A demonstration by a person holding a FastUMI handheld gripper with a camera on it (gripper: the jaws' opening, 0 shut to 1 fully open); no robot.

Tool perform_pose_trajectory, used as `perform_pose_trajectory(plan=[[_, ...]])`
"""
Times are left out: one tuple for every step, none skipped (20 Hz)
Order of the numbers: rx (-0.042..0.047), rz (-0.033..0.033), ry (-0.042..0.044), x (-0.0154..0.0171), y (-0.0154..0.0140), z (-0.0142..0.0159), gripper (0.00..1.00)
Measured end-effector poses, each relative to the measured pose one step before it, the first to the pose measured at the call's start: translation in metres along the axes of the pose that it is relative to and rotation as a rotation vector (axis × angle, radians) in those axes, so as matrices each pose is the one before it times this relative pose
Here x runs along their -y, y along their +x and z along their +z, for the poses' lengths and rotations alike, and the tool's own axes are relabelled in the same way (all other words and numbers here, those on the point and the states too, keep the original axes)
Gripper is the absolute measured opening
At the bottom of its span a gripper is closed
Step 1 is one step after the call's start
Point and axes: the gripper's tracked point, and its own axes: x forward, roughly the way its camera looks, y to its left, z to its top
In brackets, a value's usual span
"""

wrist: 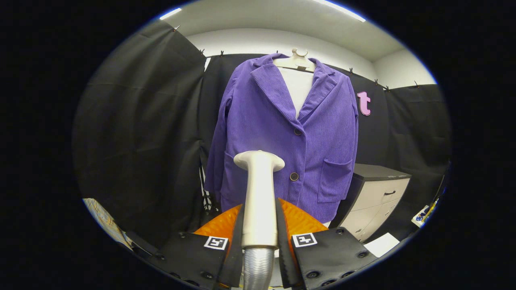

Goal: Iron the clothes twice with a garment steamer, once on the left side and once on the right side.

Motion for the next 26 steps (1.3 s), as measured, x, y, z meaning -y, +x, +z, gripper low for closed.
perform_pose_trajectory(plan=[[0.01295,0.00677,0.00866,0.00185,-0.00122,0.00624,0.45],[0.01217,0.00395,0.00172,0.00074,0.00034,0.00792,0.45],[0.01826,-0.00105,-0.00352,0.00321,-0.00067,0.00786,0.45],[0.02321,-0.00339,-0.00048,0.00558,0.00088,0.01000,0.45],[0.01425,-0.00086,-0.00342,0.00366,-0.00175,0.00641,0.45],[0.01244,0.00365,0.00394,0.00333,-0.00033,0.00658,0.44],[0.01031,0.00601,0.00678,0.00329,0.00046,0.00569,0.45],[0.01490,0.00340,0.00680,0.00309,-0.00231,0.00660,0.45],[0.01538,-0.00192,0.00348,0.00413,-0.00048,0.00670,0.45],[0.01448,-0.00466,0.00173,0.00787,0.00092,0.00635,0.44],[0.00853,-0.00358,0.00395,0.00531,0.00146,0.00779,0.44],[0.00618,0.00142,0.00996,0.00549,-0.00079,0.00581,0.44],[0.00225,0.00658,0.01635,0.00329,0.00010,0.00422,0.45],[0.00055,0.01071,0.01664,0.00348,0.00018,0.00521,0.44],[0.00187,0.00974,0.01064,0.00263,-0.00032,0.00434,0.44],[0.00527,0.00629,0.00245,0.00358,-0.00072,0.00419,0.44],[0.00301,0.00442,-0.00539,0.00408,-0.00025,0.00270,0.44],[-0.00010,0.00494,-0.00875,0.00242,-0.00080,0.00226,0.44],[-0.00081,0.00911,-0.00445,0.00150,-0.00076,0.00094,0.45],[0.00265,0.01257,-0.00096,-0.00001,-0.00310,0.00212,0.45],[0.00609,0.01195,-0.00033,0.00113,-0.00311,0.00235,0.45],[0.00863,0.01052,-0.00228,0.00051,-0.00384,0.00339,0.44],[0.01172,0.00889,-0.00413,0.00078,-0.00299,0.00307,0.44],[0.01583,0.00744,-0.00998,0.00008,-0.00493,0.00387,0.44],[0.01489,0.00715,-0.01389,0.00165,-0.00208,0.00478,0.44],[0.01406,0.00596,-0.00836,0.00264,-0.00456,0.00355,0.44]])
